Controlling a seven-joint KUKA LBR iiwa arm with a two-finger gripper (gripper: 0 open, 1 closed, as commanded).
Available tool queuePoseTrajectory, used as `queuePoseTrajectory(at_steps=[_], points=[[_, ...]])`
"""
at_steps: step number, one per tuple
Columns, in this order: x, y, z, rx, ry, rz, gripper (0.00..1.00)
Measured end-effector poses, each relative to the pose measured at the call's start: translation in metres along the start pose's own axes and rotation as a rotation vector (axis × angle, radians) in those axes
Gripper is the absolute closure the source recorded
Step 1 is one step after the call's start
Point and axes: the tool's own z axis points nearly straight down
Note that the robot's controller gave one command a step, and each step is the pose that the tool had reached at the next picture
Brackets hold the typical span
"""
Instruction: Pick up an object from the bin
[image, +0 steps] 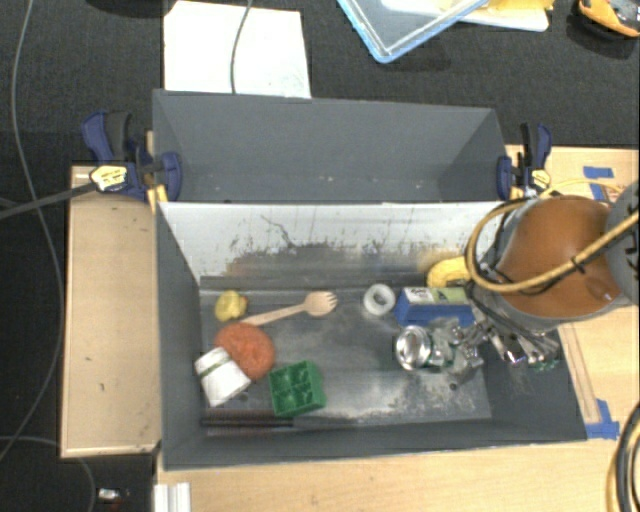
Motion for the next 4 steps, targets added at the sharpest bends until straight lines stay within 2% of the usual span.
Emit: queuePoseTrajectory(at_steps=[1, 2, 3, 4], points=[[-0.013, 0.031, 0.011, 0.002, -0.003, -0.114, 1.0], [-0.03, 0.039, 0.022, 0.002, -0.003, -0.168, 1.0], [-0.032, 0.067, 0.004, 0.001, -0.004, -0.18, 1.0], [-0.042, 0.064, 0.046, 0.005, -0.007, -0.244, 1.0]])
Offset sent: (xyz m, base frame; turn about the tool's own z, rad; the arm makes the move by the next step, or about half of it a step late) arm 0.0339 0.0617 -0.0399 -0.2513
